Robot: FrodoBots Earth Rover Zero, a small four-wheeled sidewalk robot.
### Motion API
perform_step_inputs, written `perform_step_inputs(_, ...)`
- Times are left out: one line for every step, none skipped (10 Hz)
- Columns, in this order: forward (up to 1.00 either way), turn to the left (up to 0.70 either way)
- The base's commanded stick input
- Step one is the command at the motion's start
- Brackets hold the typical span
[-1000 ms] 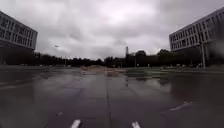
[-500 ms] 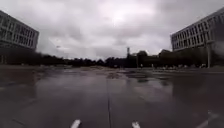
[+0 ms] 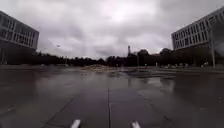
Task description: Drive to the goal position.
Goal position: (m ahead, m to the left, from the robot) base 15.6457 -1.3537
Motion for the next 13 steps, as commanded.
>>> perform_step_inputs(1.00, 0.00)
perform_step_inputs(1.00, 0.00)
perform_step_inputs(1.00, 0.00)
perform_step_inputs(1.00, 0.00)
perform_step_inputs(1.00, 0.00)
perform_step_inputs(1.00, 0.00)
perform_step_inputs(1.00, 0.00)
perform_step_inputs(1.00, 0.00)
perform_step_inputs(1.00, 0.00)
perform_step_inputs(1.00, 0.00)
perform_step_inputs(1.00, 0.00)
perform_step_inputs(1.00, 0.00)
perform_step_inputs(1.00, 0.00)
